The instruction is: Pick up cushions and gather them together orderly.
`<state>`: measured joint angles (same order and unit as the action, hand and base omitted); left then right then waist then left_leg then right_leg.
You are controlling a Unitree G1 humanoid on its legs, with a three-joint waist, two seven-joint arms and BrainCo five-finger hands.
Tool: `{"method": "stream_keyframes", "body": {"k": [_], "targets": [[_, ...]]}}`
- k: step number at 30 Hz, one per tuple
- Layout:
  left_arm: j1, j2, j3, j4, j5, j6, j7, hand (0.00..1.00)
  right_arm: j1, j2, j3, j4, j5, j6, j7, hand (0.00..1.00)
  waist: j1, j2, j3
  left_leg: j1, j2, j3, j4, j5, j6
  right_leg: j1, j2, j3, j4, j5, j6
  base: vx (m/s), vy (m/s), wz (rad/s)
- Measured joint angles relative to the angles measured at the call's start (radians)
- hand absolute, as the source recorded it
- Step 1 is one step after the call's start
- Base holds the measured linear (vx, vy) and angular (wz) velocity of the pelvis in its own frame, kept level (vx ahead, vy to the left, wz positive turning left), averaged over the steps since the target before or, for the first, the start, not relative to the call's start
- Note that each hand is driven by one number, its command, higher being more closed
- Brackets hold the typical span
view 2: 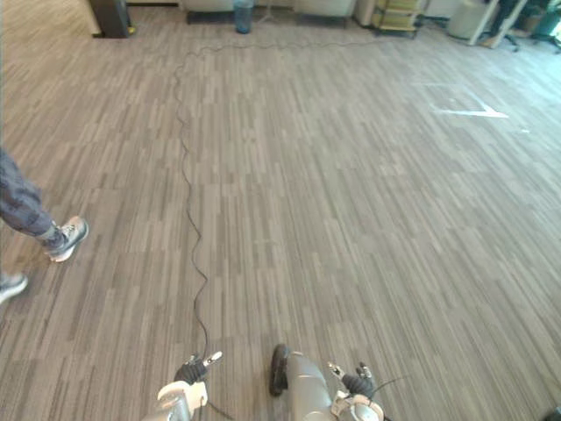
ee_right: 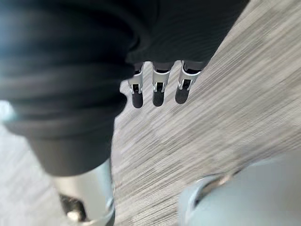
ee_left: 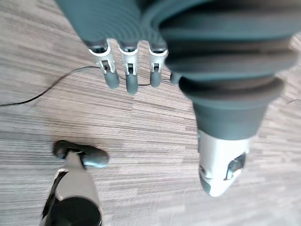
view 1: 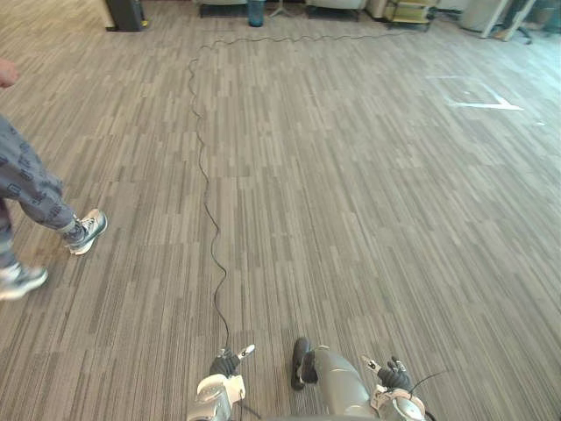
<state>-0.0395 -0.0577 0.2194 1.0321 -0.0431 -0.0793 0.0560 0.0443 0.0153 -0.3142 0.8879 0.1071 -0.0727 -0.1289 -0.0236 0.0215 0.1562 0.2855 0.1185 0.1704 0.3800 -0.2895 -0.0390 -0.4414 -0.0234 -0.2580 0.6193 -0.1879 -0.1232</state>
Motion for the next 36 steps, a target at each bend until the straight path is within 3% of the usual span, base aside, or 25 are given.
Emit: {"method": "stream_keyframes", "body": {"k": [1,2,4,6,9,10,12,13,14,15,16,17,19,21,22,24,25,27,29,30,31,33,34,35,36], "targets": [[0.004,-0.005,0.011,-0.001,0.003,0.0,0.0,0.0,-0.004,-0.011,0.004,-0.004,0.0,0.003,0.002,0.0,0.001,0.029,0.012,-0.098,0.034,-0.044,0.265,0.156,0.004,0.095,0.032,0.004,-0.058,-0.029,-0.003,0.74,-0.214,-0.18],[0.013,-0.002,0.032,-0.006,0.002,0.0,0.0,0.0,-0.005,-0.015,0.005,-0.003,0.002,0.005,0.001,0.0,0.011,0.045,0.02,-0.198,0.061,-0.074,0.498,0.241,-0.032,0.175,0.06,0.017,-0.123,-0.035,-0.008,0.85,-0.189,-0.34],[0.035,-0.003,0.06,-0.044,0.002,-0.001,0.001,0.0,-0.009,-0.011,0.039,0.015,0.004,0.008,0.0,0.0,0.03,0.04,0.031,-0.332,0.102,-0.044,0.768,0.218,-0.027,0.353,0.108,0.075,-0.245,-0.038,-0.014,0.74,-0.093,-0.66],[0.05,0.007,0.065,-0.085,-0.001,-0.004,0.0,0.0,-0.026,0.002,0.077,0.041,0.011,0.013,0.0,0.0,0.051,0.012,0.04,-0.445,0.113,0.0,0.82,0.164,-0.006,0.495,0.113,0.135,-0.351,-0.045,-0.023,0.59,-0.016,-0.83],[0.071,0.008,0.066,-0.129,-0.02,-0.024,0.0,0.0,-0.026,0.025,0.088,0.046,0.011,0.017,0.0,0.0,0.085,0.005,0.033,-0.619,0.128,0.104,0.606,0.081,0.009,0.648,0.093,0.236,-0.474,-0.062,0.002,0.59,0.081,-0.95],[0.078,0.008,0.066,-0.144,-0.029,-0.028,0.001,0.0,-0.026,0.029,0.089,0.047,0.011,0.022,0.0,0.0,0.088,0.001,0.033,-0.643,0.11,0.153,0.409,0.077,0.006,0.694,0.069,0.26,-0.505,-0.079,0.019,0.64,0.19,-0.66],[0.082,0.004,0.068,-0.147,-0.039,-0.037,0.001,0.0,-0.026,0.031,0.079,0.048,0.011,0.024,0.0,0.0,0.092,-0.001,0.032,-0.661,0.055,0.193,0.084,0.134,0.008,0.76,0.025,0.286,-0.545,-0.104,0.051,0.67,0.241,-0.56],[0.085,0.004,0.066,-0.148,-0.043,-0.042,0.002,0.0,-0.026,0.023,0.08,0.053,0.011,0.023,-0.001,0.0,0.095,0.001,0.03,-0.669,0.029,0.175,-0.023,0.227,0.029,0.791,0.013,0.306,-0.559,-0.115,0.058,0.72,0.309,-0.56],[0.084,0.022,0.066,-0.147,-0.045,-0.043,0.003,0.0,-0.027,0.025,0.081,0.073,0.01,0.024,-0.005,0.0,0.105,-0.031,0.008,-0.656,-0.022,0.152,-0.04,0.31,0.093,0.799,-0.026,0.338,-0.549,-0.114,0.061,0.88,0.387,-0.34],[0.078,0.031,0.064,-0.145,-0.045,-0.043,0.003,0.0,-0.024,0.034,0.08,0.072,0.01,0.025,-0.008,0.0,0.101,-0.053,-0.001,-0.654,-0.041,0.156,-0.042,0.289,0.097,0.788,-0.047,0.338,-0.53,-0.099,0.055,0.76,0.344,-0.13],[0.072,0.031,0.063,-0.145,-0.045,-0.043,0.003,0.0,-0.024,0.038,0.075,0.072,0.01,0.026,-0.008,0.0,0.1,-0.061,-0.001,-0.658,-0.045,0.154,-0.016,0.268,0.125,0.774,-0.053,0.351,-0.495,-0.069,0.065,0.77,0.367,0.16],[0.073,0.039,0.06,-0.146,-0.045,-0.042,0.001,0.0,-0.01,0.048,0.059,0.075,0.011,0.025,-0.008,0.0,0.101,-0.074,-0.004,-0.653,-0.047,0.148,0.054,0.204,0.139,0.766,-0.06,0.378,-0.426,-0.03,0.111,0.76,0.369,0.11],[0.073,0.051,0.056,-0.138,-0.043,-0.04,0.002,0.0,0.003,0.048,0.059,0.074,0.01,0.023,-0.007,0.0,0.104,-0.105,-0.022,-0.598,-0.08,0.15,0.116,0.098,0.143,0.729,-0.076,0.392,-0.218,0.012,0.155,0.72,0.316,0.01],[0.057,0.056,0.045,-0.104,-0.038,-0.036,0.001,0.0,0.004,0.047,0.062,0.068,0.009,0.006,-0.001,0.0,0.098,-0.114,-0.02,-0.507,-0.104,0.159,0.114,0.021,0.132,0.555,-0.084,0.398,0.22,0.095,0.305,0.58,0.194,-0.15],[0.05,0.056,0.036,-0.086,-0.037,-0.029,0.002,0.0,0.004,0.046,0.062,0.067,0.009,0.001,0.001,0.0,0.088,-0.108,-0.014,-0.449,-0.11,0.161,0.101,-0.007,0.126,0.455,-0.091,0.371,0.402,0.081,0.32,0.5,0.119,-0.2],[0.044,0.052,0.01,-0.062,-0.038,-0.021,0.003,0.0,0.022,0.042,0.061,0.03,0.007,0.001,0.005,0.0,0.078,-0.091,-0.005,-0.313,-0.104,0.193,0.028,-0.041,0.108,0.29,-0.114,0.297,0.546,0.0,0.253,0.52,0.079,-0.47],[0.044,0.05,-0.002,-0.055,-0.038,-0.02,0.003,0.0,0.023,0.038,0.06,0.019,0.004,-0.003,0.005,0.0,0.074,-0.074,0.004,-0.255,-0.094,0.204,-0.009,-0.066,0.108,0.224,-0.115,0.252,0.537,-0.029,0.233,0.54,0.037,-0.58],[0.042,0.042,-0.013,-0.038,-0.038,-0.016,0.002,0.0,0.032,0.04,0.042,-0.011,0.001,-0.012,0.005,0.0,0.057,-0.076,0.007,-0.138,-0.068,0.21,-0.066,-0.098,0.068,0.108,-0.113,0.127,0.423,-0.076,0.206,0.46,-0.011,-0.22],[0.038,0.032,-0.023,-0.023,-0.037,-0.015,-0.001,0.0,0.033,0.031,0.015,-0.005,0.0,-0.017,0.004,0.0,0.046,-0.079,0.007,-0.052,-0.052,0.234,-0.126,-0.098,0.03,0.059,-0.118,0.0,0.169,-0.065,0.174,0.49,-0.053,-0.01],[0.035,0.026,-0.033,-0.016,-0.036,-0.013,0.0,0.0,0.029,0.023,0.006,0.003,-0.002,-0.011,0.004,0.0,0.034,-0.076,0.008,-0.008,-0.05,0.244,-0.175,-0.094,0.016,0.025,-0.114,-0.06,-0.001,-0.029,0.133,0.78,-0.121,0.05],[0.034,0.026,-0.045,-0.016,-0.036,-0.012,0.001,0.0,0.029,0.023,-0.012,0.005,-0.002,-0.008,0.004,0.0,0.021,-0.072,0.011,0.035,-0.051,0.246,-0.21,-0.089,0.006,0.0,-0.102,-0.079,-0.124,0.022,0.109,0.83,-0.143,0.1],[0.035,0.024,-0.044,-0.014,-0.034,-0.011,0.001,0.0,0.027,0.012,-0.021,0.006,-0.012,-0.006,0.002,0.0,0.006,-0.058,0.018,0.082,-0.041,0.238,-0.237,-0.08,-0.009,-0.003,-0.071,-0.081,-0.183,0.181,0.03,0.69,-0.138,-0.05],[0.019,0.025,-0.041,0.001,-0.02,-0.012,0.001,0.0,-0.001,-0.004,-0.024,0.016,-0.03,0.0,0.003,0.0,0.019,-0.015,0.019,0.102,0.004,0.223,-0.231,-0.034,-0.069,0.004,-0.043,-0.1,-0.121,0.138,-0.041,0.76,-0.2,-0.06],[0.006,0.02,-0.043,0.004,0.001,-0.007,-0.001,0.0,-0.012,-0.008,-0.044,0.029,-0.028,0.002,0.004,0.0,0.011,-0.013,0.024,0.115,-0.003,0.174,-0.218,0.036,-0.086,-0.012,-0.075,-0.107,-0.018,0.063,-0.041,0.74,-0.223,-0.04],[-0.006,0.006,-0.045,-0.002,0.005,-0.007,-0.001,0.0,-0.013,-0.017,-0.062,0.025,-0.027,0.004,0.005,0.0,0.004,-0.011,0.03,0.125,-0.003,0.156,-0.198,0.072,-0.064,-0.016,-0.095,-0.118,0.047,0.043,-0.055,0.78,-0.371,0.27]]}}
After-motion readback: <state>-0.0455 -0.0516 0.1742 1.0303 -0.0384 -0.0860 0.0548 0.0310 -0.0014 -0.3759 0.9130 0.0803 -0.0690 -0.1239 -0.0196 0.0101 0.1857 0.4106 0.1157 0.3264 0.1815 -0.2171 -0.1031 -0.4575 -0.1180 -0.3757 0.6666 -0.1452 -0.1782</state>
